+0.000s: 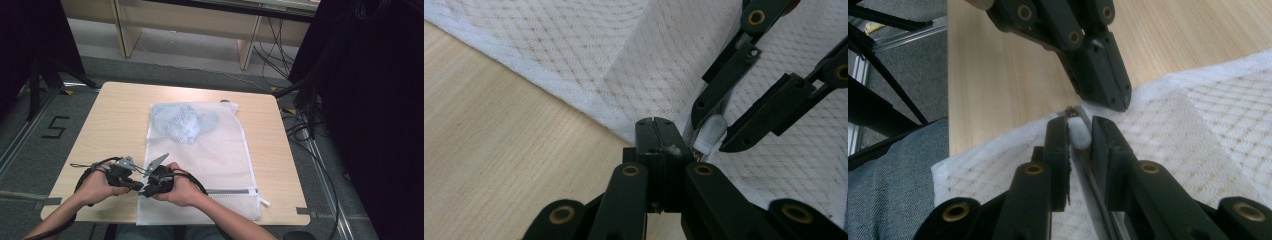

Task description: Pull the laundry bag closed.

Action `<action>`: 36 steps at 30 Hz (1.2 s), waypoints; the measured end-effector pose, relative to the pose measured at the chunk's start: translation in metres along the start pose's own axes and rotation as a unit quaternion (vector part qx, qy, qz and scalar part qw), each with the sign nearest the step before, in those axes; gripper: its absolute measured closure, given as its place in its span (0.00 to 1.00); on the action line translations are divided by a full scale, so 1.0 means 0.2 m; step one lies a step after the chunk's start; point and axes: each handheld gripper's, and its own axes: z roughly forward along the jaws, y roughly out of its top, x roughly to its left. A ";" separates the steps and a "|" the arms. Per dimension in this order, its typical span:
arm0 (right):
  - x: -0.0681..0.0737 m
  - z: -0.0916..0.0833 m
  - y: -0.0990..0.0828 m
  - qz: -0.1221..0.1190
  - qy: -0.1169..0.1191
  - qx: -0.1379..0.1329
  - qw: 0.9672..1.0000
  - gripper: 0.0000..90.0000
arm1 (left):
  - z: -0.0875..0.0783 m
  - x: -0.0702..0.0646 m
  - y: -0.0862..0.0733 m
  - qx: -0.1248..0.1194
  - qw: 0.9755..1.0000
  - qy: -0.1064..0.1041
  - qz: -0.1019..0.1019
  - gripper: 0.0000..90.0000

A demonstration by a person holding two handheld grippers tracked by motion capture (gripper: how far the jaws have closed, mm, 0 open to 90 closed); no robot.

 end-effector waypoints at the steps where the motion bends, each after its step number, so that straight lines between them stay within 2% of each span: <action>1: 0.00 0.00 0.00 0.002 0.001 0.000 1.000 0.88 | 0.00 0.01 0.00 0.004 1.000 -0.001 0.008 0.99; 3: 0.01 0.00 0.00 0.007 0.001 0.002 1.000 0.88 | 0.00 0.01 0.00 0.003 1.000 -0.002 0.008 0.99; 4: 0.01 0.01 0.01 -0.002 -0.002 -0.001 1.000 0.88 | 0.00 0.00 0.00 0.002 1.000 -0.002 0.007 0.99; 5: 0.01 0.01 0.01 0.005 -0.002 0.001 1.000 0.89 | 0.00 0.00 0.00 0.000 1.000 -0.002 0.009 0.99; 7: 0.01 0.01 0.01 -0.002 0.000 -0.001 1.000 0.90 | 0.00 0.01 0.00 0.001 1.000 -0.002 0.011 0.98; 9: 0.01 0.01 0.00 0.005 -0.001 0.002 1.000 0.91 | -0.01 0.01 0.00 0.005 1.000 0.000 0.017 0.97; 12: 0.02 0.01 0.00 0.009 -0.002 0.003 1.000 0.91 | 0.00 0.00 0.00 -0.003 1.000 -0.004 0.008 0.97; 13: 0.01 0.01 0.00 -0.004 -0.002 -0.001 1.000 0.91 | 0.00 0.00 0.00 -0.004 1.000 -0.005 0.014 0.97; 14: 0.02 0.01 0.00 0.008 -0.002 0.003 1.000 0.91 | 0.00 0.00 0.00 -0.002 1.000 -0.005 0.019 0.97; 15: 0.02 0.02 0.00 0.009 -0.003 0.003 1.000 0.91 | 0.00 0.00 0.00 0.002 1.000 -0.001 0.021 0.97; 16: 0.02 0.02 0.00 0.009 -0.003 0.003 1.000 0.91 | 0.00 0.00 0.00 -0.004 1.000 -0.004 0.020 0.97; 17: 0.02 0.02 0.00 0.008 0.004 0.003 1.000 0.91 | 0.01 -0.01 0.00 -0.004 1.000 -0.003 0.022 0.97; 18: 0.02 0.02 0.00 0.012 -0.002 0.007 1.000 0.91 | 0.01 0.00 0.00 -0.002 0.999 -0.001 0.032 0.98; 19: 0.03 0.02 0.00 0.012 -0.002 0.006 1.000 0.91 | 0.01 -0.01 0.00 -0.006 1.000 -0.003 0.024 0.98; 21: 0.03 0.02 0.00 0.014 -0.002 0.006 1.000 0.91 | 0.01 -0.02 0.00 -0.009 0.999 0.003 0.033 0.99; 22: 0.03 0.02 0.00 0.014 -0.001 0.007 1.000 0.91 | 0.02 -0.03 0.00 -0.010 1.000 0.003 0.028 0.99; 23: 0.02 0.02 0.00 0.010 -0.002 0.006 1.000 0.91 | 0.01 -0.02 0.00 -0.008 0.999 0.005 0.042 0.99; 24: 0.02 0.02 0.00 0.008 -0.003 0.006 1.000 0.91 | 0.02 -0.04 0.00 -0.011 0.999 0.008 0.032 0.99; 26: 0.02 0.02 0.00 0.004 -0.005 0.006 1.000 0.91 | 0.00 -0.03 0.01 0.024 0.996 0.020 0.085 0.99; 27: 0.03 0.02 -0.01 0.013 -0.006 0.008 1.000 0.91 | 0.00 -0.04 0.01 0.020 0.996 0.024 0.084 0.99; 29: 0.03 0.01 -0.01 0.017 -0.008 0.013 1.000 0.91 | 0.00 -0.05 0.02 0.028 0.995 0.030 0.095 1.00; 30: 0.02 0.02 -0.01 0.003 -0.007 0.008 1.000 0.91 | 0.00 -0.05 0.02 0.026 0.994 0.033 0.100 1.00; 31: 0.03 0.02 -0.01 0.020 -0.006 0.004 1.000 0.92 | 0.00 -0.06 0.02 0.026 0.994 0.034 0.101 1.00; 32: 0.04 0.01 -0.01 0.043 0.005 0.012 0.999 0.92 | 0.02 -0.07 0.01 0.006 0.996 0.038 0.083 1.00; 33: 0.03 0.01 -0.01 0.026 -0.007 0.006 1.000 0.92 | 0.00 -0.06 0.02 0.030 0.993 0.036 0.108 1.00; 34: 0.03 0.01 -0.02 0.023 -0.004 0.005 1.000 0.92 | 0.00 -0.06 0.02 0.028 0.993 0.039 0.112 1.00; 35: 0.03 0.01 -0.02 0.026 -0.003 0.005 1.000 0.92 | 0.03 -0.09 0.01 -0.011 0.997 0.041 0.068 1.00; 36: 0.03 0.01 -0.02 0.027 -0.005 0.006 1.000 0.92 | 0.03 -0.09 0.01 -0.013 0.997 0.041 0.067 1.00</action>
